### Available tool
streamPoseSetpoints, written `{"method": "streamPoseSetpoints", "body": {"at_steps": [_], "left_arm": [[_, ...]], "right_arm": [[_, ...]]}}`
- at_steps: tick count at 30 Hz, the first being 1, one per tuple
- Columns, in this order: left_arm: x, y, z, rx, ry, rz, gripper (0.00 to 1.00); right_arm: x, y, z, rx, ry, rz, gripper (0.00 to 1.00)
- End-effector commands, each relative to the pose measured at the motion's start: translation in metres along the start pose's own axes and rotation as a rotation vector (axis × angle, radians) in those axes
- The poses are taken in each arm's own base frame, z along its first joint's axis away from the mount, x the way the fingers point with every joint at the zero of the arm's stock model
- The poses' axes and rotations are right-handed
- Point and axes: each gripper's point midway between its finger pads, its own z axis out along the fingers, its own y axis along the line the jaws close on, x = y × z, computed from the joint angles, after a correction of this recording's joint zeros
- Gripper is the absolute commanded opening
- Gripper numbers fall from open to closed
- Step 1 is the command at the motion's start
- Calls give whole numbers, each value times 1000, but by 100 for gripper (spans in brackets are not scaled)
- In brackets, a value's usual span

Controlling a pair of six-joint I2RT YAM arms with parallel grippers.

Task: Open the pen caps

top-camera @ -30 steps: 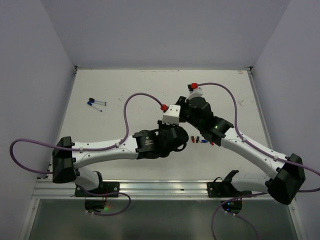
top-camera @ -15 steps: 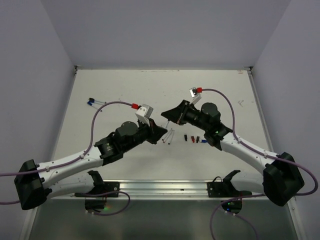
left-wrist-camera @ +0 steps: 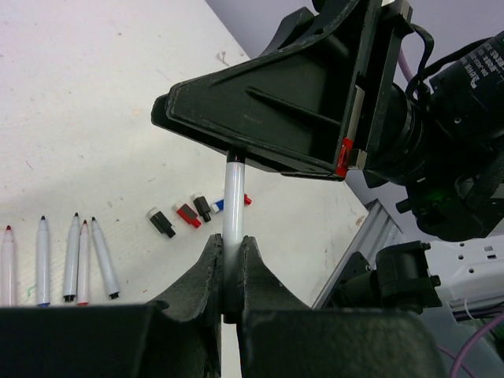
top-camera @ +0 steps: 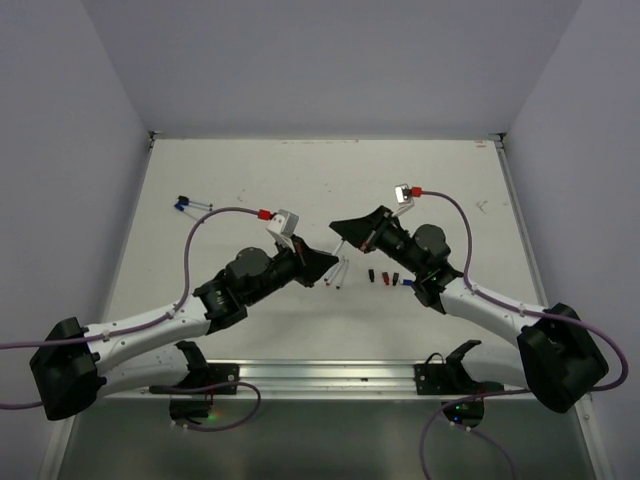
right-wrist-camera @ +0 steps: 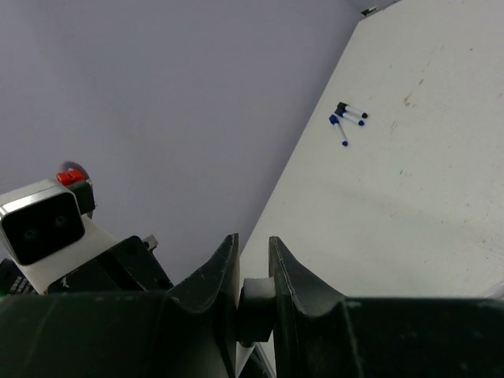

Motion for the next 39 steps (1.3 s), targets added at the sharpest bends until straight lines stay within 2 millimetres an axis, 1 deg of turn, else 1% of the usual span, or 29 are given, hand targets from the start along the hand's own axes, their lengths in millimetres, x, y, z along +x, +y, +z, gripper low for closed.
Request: {"method": "streamPoseSetpoints", "body": {"at_steps": [1, 2, 4, 5, 8, 9, 11, 12, 14, 15, 18, 19, 20, 21, 22, 23, 24, 25, 26, 27, 28, 29, 30, 32, 33, 34, 35, 38, 39], "left_arm": [[2, -7, -15, 18, 21, -28, 0], [4, -3, -16, -2, 24, -24, 0], [2, 4, -16, -46, 22, -15, 0], [2, 6, -17, -54, 23, -8, 0], [3, 5, -16, -49, 32, 7, 0], [3, 4, -16, -44, 36, 10, 0], [4, 3, -15, -36, 36, 10, 0], [2, 2, -15, -35, 34, 11, 0], [5, 3, -16, -34, 49, 22, 0], [6, 4, -17, -40, 50, 23, 0], [10, 9, -17, -56, 61, 28, 0], [11, 9, -17, -53, 63, 30, 0], [13, 9, -15, -50, 69, 31, 0], [12, 8, -14, -50, 71, 33, 0], [14, 5, -12, -36, 87, 44, 0], [19, 9, -9, -49, 113, 54, 0], [13, 3, -7, -38, 108, 61, 0], [13, 1, -5, -23, 113, 80, 0], [8, -2, -1, -19, 108, 92, 0], [7, -2, 0, -22, 113, 99, 0], [6, -5, 1, -12, 116, 116, 0], [8, -8, 3, 5, 130, 125, 0], [4, -10, 5, 5, 126, 131, 0], [6, -9, 9, 0, 138, 145, 0], [2, -11, 11, 1, 132, 145, 0], [3, -11, 12, 0, 137, 146, 1], [2, -13, 16, 3, 139, 149, 8], [2, -16, 21, 13, 145, 141, 22], [1, -16, 21, 11, 142, 138, 29]], "right_arm": [[-119, -65, -15, 311, -492, -79, 0], [-124, -64, -12, 311, -497, -81, 0], [-125, -68, -9, 321, -496, -74, 0], [-129, -71, -8, 333, -508, -80, 0], [-133, -78, -9, 326, -511, -67, 0], [-138, -83, -12, 328, -537, -53, 0], [-142, -84, -14, 314, -560, -20, 0], [-147, -86, -17, 321, -582, -11, 0], [-157, -84, -17, 314, -584, -25, 0], [-162, -91, -21, 338, -587, -18, 0], [-164, -85, -15, 309, -535, -35, 0], [-164, -79, -11, 293, -517, -49, 0], [-163, -73, -7, 270, -488, -72, 0], [-157, -65, -1, 241, -435, -111, 0], [-148, -48, 6, 185, -370, -136, 0], [-139, -44, 10, 174, -323, -159, 0], [-129, -37, 14, 158, -278, -185, 0], [-125, -27, 12, 145, -264, -198, 0], [-116, -25, 12, 140, -229, -201, 0], [-114, -21, 10, 129, -225, -191, 0], [-108, -23, 6, 130, -218, -181, 0], [-108, -12, 2, 101, -221, -185, 0], [-104, -10, 1, 102, -209, -175, 0], [-100, -5, -1, 104, -192, -171, 0], [-96, 4, -2, 85, -187, -170, 0], [-94, 8, -2, 77, -183, -169, 0], [-90, 12, -1, 68, -169, -168, 0], [-83, 19, 1, 57, -147, -173, 0], [-81, 21, 2, 52, -140, -171, 0]]}}
